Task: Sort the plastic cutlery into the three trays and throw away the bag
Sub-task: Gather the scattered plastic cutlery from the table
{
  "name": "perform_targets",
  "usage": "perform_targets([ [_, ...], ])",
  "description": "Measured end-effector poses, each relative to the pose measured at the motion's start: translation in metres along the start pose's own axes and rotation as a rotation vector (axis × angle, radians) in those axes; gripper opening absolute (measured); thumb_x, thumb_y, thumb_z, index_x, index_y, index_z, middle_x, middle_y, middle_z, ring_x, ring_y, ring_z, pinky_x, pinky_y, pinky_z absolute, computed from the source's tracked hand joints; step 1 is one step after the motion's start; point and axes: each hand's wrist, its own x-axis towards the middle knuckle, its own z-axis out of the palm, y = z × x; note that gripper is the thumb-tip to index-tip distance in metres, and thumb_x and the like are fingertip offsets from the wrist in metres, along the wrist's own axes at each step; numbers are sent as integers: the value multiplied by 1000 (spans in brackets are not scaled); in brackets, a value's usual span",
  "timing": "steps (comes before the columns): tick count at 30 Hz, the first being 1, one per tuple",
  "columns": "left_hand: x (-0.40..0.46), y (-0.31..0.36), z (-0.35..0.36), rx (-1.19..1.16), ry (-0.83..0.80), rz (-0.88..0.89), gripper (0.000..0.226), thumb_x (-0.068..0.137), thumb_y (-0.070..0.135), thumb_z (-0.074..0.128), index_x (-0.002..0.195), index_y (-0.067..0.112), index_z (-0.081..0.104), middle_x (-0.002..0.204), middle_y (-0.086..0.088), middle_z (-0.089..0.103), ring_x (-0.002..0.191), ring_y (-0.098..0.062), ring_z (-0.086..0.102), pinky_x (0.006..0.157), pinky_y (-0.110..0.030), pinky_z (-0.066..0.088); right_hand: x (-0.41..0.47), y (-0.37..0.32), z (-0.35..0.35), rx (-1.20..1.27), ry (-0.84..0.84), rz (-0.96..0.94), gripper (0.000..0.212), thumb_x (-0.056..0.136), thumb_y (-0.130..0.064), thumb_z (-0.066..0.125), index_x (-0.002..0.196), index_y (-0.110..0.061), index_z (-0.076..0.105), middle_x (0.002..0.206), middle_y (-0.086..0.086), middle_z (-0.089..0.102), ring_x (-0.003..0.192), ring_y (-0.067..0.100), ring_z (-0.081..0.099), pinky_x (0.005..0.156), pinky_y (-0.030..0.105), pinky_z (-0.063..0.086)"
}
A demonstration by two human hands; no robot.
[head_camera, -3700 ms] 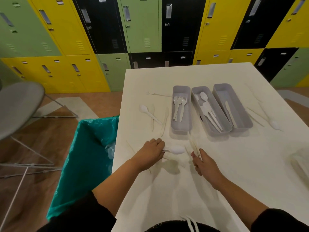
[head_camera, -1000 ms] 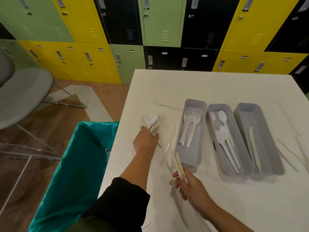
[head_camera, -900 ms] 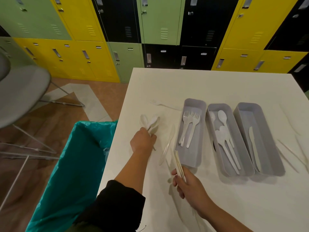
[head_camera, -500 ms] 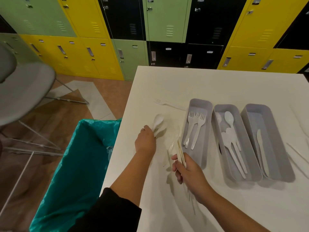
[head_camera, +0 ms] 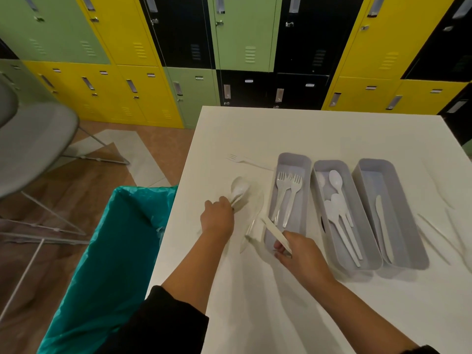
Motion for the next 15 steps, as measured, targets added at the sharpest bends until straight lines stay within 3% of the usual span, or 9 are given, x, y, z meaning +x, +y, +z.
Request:
perform_targets([
  [4,-8,8,2,-240,-18,-82,26,97,25,41,105,4,54,105,-12,64,82,-23,54,68,-30,40,-2,4,-4,-49,-1,-2,12,82,-13,67,76,-19,58,79,-1,63,72,13,61,65,21,47],
  [10,-24,27,16,-269,-5,-32,46,88,50,52,100,6,54,97,-8,65,91,-28,63,67,-30,40,-4,9,-14,-46,-12,28,10,82,-14,69,76,-17,61,79,1,66,72,15,63,70,27,51],
  [15,-26,34,20,-126,9,15,37,91,43,50,101,8,55,99,-8,67,91,-27,63,66,-31,41,-8,15,-21,-40,-32,40,8,81,-18,71,81,-18,63,85,0,65,77,14,63,73,24,52],
])
